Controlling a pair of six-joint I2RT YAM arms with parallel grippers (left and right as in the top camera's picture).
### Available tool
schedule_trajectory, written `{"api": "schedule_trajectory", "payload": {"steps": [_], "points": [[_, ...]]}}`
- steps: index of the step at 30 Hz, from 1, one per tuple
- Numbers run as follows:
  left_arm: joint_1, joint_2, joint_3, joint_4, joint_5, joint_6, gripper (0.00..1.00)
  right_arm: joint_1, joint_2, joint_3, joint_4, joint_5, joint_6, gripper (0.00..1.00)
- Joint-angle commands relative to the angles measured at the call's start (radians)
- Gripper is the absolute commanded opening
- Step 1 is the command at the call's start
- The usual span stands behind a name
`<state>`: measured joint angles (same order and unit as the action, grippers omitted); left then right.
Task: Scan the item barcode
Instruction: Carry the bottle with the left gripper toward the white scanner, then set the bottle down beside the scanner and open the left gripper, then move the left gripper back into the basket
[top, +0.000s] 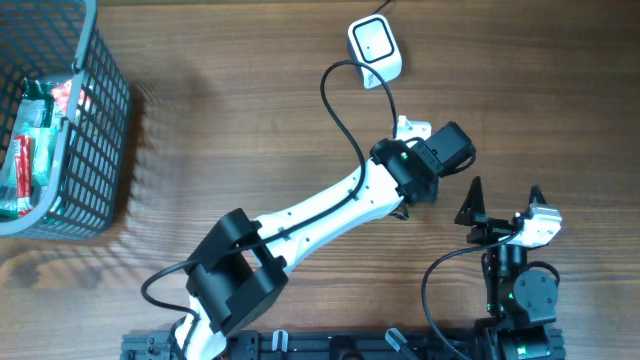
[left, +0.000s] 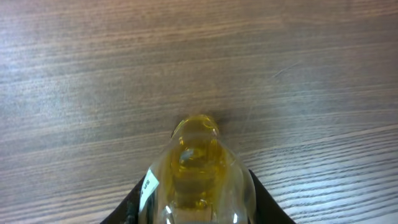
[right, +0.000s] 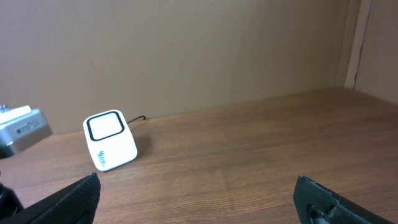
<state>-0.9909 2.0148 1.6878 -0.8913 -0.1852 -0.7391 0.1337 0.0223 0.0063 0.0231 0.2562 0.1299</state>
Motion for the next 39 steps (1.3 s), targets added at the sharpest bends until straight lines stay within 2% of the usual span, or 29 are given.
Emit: {"api": "schedule_trajectory", "payload": {"steps": [1, 2, 5, 10, 14, 23, 28, 30, 33, 35, 39], "points": [[-0.017, 0.023, 0.013, -0.003, 0.005, -0.014, 0.25, -0.002, 0.0, 0.0, 0.006, 0.009, 0.004, 1.0], [-0.021, 0.027, 0.013, -0.002, 0.005, -0.014, 0.29, -0.002, 0.0, 0.0, 0.006, 0.009, 0.003, 1.0], [-0.027, 0.028, 0.013, -0.002, 0.005, -0.013, 0.5, -0.002, 0.0, 0.0, 0.006, 0.009, 0.003, 1.0], [-0.026, 0.027, 0.014, 0.001, 0.005, 0.0, 0.73, -0.002, 0.0, 0.0, 0.006, 0.009, 0.004, 1.0], [-0.013, 0.019, 0.041, 0.003, 0.009, 0.084, 0.8, -0.002, 0.0, 0.0, 0.006, 0.009, 0.003, 1.0], [0.127, -0.114, 0.217, 0.001, 0.008, 0.187, 0.87, -0.002, 0.0, 0.0, 0.006, 0.009, 0.004, 1.0], [0.28, -0.203, 0.248, -0.019, -0.021, 0.259, 0.88, -0.002, 0.0, 0.0, 0.006, 0.009, 0.004, 1.0], [0.367, -0.24, 0.248, -0.034, -0.023, 0.313, 0.88, -0.002, 0.0, 0.0, 0.006, 0.009, 0.004, 1.0], [0.52, -0.307, 0.248, -0.037, -0.026, 0.325, 0.93, -0.002, 0.0, 0.0, 0.006, 0.009, 0.004, 1.0], [0.624, -0.352, 0.248, -0.032, -0.026, 0.344, 0.93, -0.002, 0.0, 0.0, 0.006, 0.009, 0.004, 1.0], [0.901, -0.446, 0.248, -0.018, -0.001, 0.343, 0.93, -0.002, 0.0, 0.0, 0.006, 0.009, 0.004, 1.0]]}}
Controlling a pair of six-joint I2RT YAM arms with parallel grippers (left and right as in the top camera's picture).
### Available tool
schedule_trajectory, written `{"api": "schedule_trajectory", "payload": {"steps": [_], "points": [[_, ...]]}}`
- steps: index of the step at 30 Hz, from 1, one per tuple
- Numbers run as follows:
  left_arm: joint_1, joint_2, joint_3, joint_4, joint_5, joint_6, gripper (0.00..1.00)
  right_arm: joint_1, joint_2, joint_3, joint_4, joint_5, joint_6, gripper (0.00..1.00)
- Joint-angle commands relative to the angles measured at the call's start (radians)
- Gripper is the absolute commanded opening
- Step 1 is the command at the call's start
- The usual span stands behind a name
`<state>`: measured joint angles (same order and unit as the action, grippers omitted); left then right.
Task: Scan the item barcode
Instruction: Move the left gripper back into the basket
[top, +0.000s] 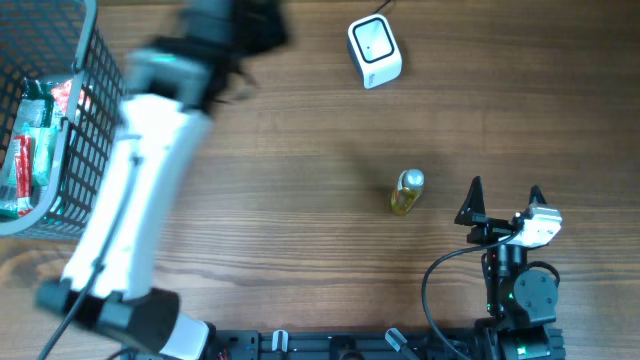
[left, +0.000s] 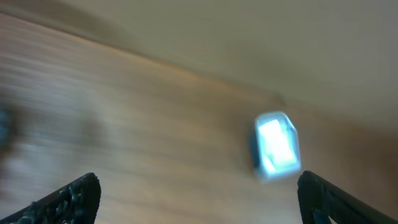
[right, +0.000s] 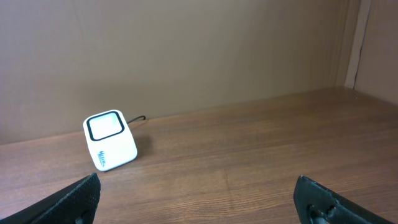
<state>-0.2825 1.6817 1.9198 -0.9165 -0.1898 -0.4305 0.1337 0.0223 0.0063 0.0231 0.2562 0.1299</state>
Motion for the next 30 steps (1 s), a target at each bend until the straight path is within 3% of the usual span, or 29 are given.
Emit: {"api": "schedule_trajectory", "payload": {"steps": [1, 4, 9, 11, 15, 30], "points": [[0.257, -0.129, 0.016, 0.008, 0.019, 0.035, 0.93, -0.002, 0.0, 0.0, 0.006, 0.009, 0.003, 1.0], [0.471, -0.152, 0.016, 0.002, 0.074, 0.035, 0.93, -0.002, 0.0, 0.0, 0.006, 0.009, 0.003, 1.0], [0.681, -0.119, 0.016, -0.036, 0.085, 0.04, 0.98, -0.002, 0.0, 0.0, 0.006, 0.009, 0.003, 1.0], [0.727, -0.089, 0.016, -0.046, 0.1, 0.097, 0.99, -0.002, 0.0, 0.0, 0.006, 0.009, 0.004, 1.0], [0.764, 0.0, 0.015, -0.074, 0.116, 0.193, 1.0, -0.002, 0.0, 0.0, 0.006, 0.009, 0.004, 1.0], [0.772, 0.281, 0.015, -0.08, 0.126, 0.193, 1.0, -0.002, 0.0, 0.0, 0.006, 0.009, 0.004, 1.0]]}}
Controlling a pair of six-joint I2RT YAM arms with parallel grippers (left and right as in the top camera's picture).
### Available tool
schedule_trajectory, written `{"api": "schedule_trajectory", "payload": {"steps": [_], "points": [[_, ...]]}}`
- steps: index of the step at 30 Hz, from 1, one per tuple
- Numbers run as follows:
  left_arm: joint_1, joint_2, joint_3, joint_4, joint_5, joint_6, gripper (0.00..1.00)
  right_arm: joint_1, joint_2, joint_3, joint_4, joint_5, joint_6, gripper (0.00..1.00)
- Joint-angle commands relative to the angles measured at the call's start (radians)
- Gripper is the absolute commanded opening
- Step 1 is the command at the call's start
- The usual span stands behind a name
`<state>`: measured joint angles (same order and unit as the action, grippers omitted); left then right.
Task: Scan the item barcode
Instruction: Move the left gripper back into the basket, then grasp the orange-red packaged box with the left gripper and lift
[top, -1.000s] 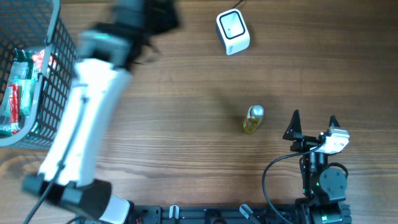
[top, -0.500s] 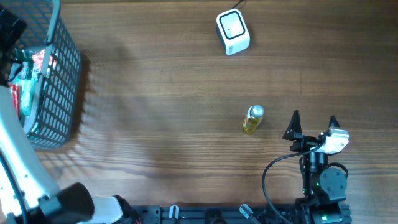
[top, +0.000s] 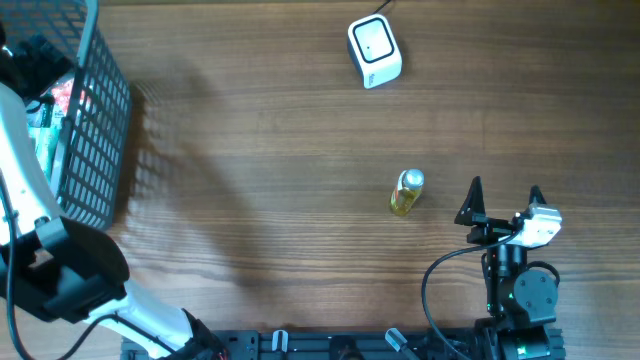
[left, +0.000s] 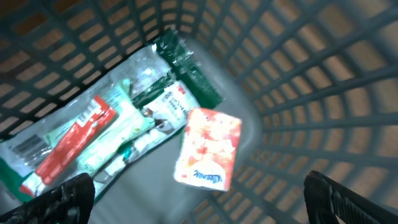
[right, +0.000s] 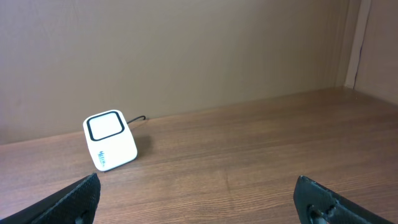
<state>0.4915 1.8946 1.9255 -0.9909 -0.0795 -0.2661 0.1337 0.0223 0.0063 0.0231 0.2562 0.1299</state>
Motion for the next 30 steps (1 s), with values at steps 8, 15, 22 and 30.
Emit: {"api": "schedule_trajectory", "payload": {"steps": [8, 15, 22, 30], "points": [[0.004, 0.193, 0.009, 0.04, 0.039, 0.059, 1.0, -0.002, 0.0, 0.0, 0.006, 0.009, 0.004, 1.0], [0.004, 0.262, 0.008, 0.074, 0.046, 0.079, 1.0, -0.002, 0.0, 0.0, 0.006, 0.009, 0.003, 1.0], [0.004, 0.317, 0.004, 0.075, 0.047, 0.079, 0.93, -0.002, 0.0, 0.0, 0.006, 0.009, 0.004, 1.0], [0.004, 0.331, 0.004, 0.079, 0.047, 0.079, 0.6, -0.002, 0.0, 0.0, 0.006, 0.009, 0.003, 1.0]]}}
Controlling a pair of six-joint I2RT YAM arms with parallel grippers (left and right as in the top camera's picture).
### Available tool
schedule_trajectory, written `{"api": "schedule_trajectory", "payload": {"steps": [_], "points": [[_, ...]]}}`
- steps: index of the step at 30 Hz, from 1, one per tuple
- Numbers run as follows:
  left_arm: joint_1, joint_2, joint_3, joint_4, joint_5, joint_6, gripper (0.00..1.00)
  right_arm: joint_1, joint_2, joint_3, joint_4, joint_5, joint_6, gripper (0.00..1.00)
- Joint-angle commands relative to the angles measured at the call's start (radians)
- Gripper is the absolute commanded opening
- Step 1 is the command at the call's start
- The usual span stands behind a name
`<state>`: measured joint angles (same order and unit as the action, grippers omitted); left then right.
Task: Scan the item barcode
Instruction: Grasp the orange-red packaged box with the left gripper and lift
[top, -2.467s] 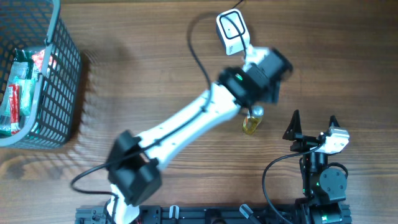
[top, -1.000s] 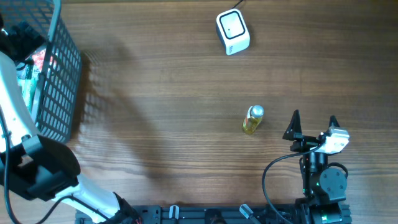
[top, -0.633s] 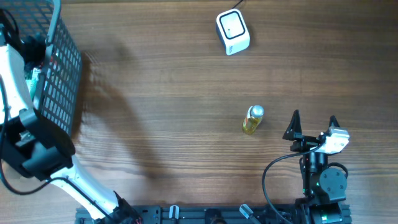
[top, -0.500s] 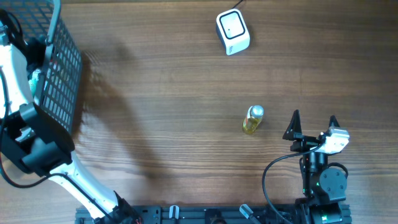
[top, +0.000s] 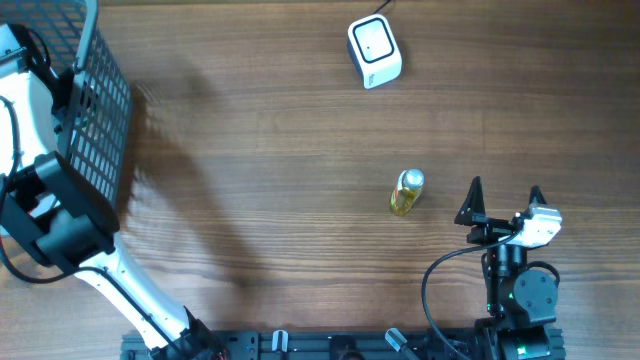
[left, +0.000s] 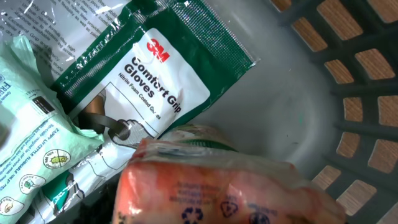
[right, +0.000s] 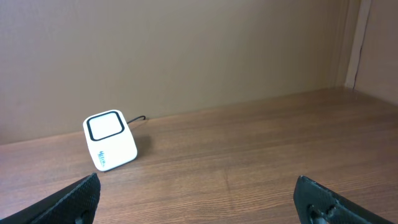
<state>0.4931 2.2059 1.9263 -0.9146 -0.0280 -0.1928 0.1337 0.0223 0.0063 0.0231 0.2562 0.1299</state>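
Note:
An orange-red tissue packet (left: 217, 186) fills the bottom of the left wrist view, very close to the camera, lying in the basket (left: 292, 81). My left gripper's fingers are hidden by it, so I cannot tell their state. My left arm (top: 25, 110) reaches into the basket (top: 95, 130) at the table's far left. The white scanner (top: 374, 50) (right: 110, 148) sits at the back. My right gripper (right: 199, 202) (top: 500, 195) rests open and empty at the front right.
A small yellow bottle (top: 406, 192) lies on the table left of my right gripper. In the basket, a green 3M gloves packet (left: 155, 74) and a pale green packet (left: 31, 162) lie beside the orange-red one.
My left wrist camera was well above the basket's contents, fingers wide apart; now it is down against the orange-red packet, which fills the lower view. The right arm is unchanged.
My left gripper held the yellow bottle over the table near my right gripper. Then the bottle lay alone on the table and the left arm was at the back left. Then the left gripper was open over the basket, and now it is down at the orange-red packet.

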Motion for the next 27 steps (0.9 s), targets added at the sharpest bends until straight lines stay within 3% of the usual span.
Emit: {"api": "schedule_trajectory", "payload": {"steps": [1, 4, 11, 20, 27], "points": [[0.003, 0.02, 0.003, 0.002, -0.005, 0.006, 0.59, -0.002, 0.0, 0.0, 0.006, 0.009, 0.004, 1.0], [0.003, 0.015, 0.004, -0.002, -0.006, 0.006, 0.52, -0.002, 0.0, 0.0, 0.006, 0.009, 0.003, 1.0], [0.008, -0.124, 0.004, -0.023, -0.007, 0.006, 0.5, -0.002, 0.0, 0.0, 0.006, 0.009, 0.003, 1.0], [0.006, -0.529, 0.004, 0.007, -0.004, -0.029, 0.52, -0.002, 0.0, 0.0, 0.006, 0.009, 0.003, 1.0], [-0.082, -0.803, 0.004, -0.059, 0.117, -0.072, 0.51, -0.002, 0.0, 0.0, 0.006, 0.009, 0.003, 1.0]]}}
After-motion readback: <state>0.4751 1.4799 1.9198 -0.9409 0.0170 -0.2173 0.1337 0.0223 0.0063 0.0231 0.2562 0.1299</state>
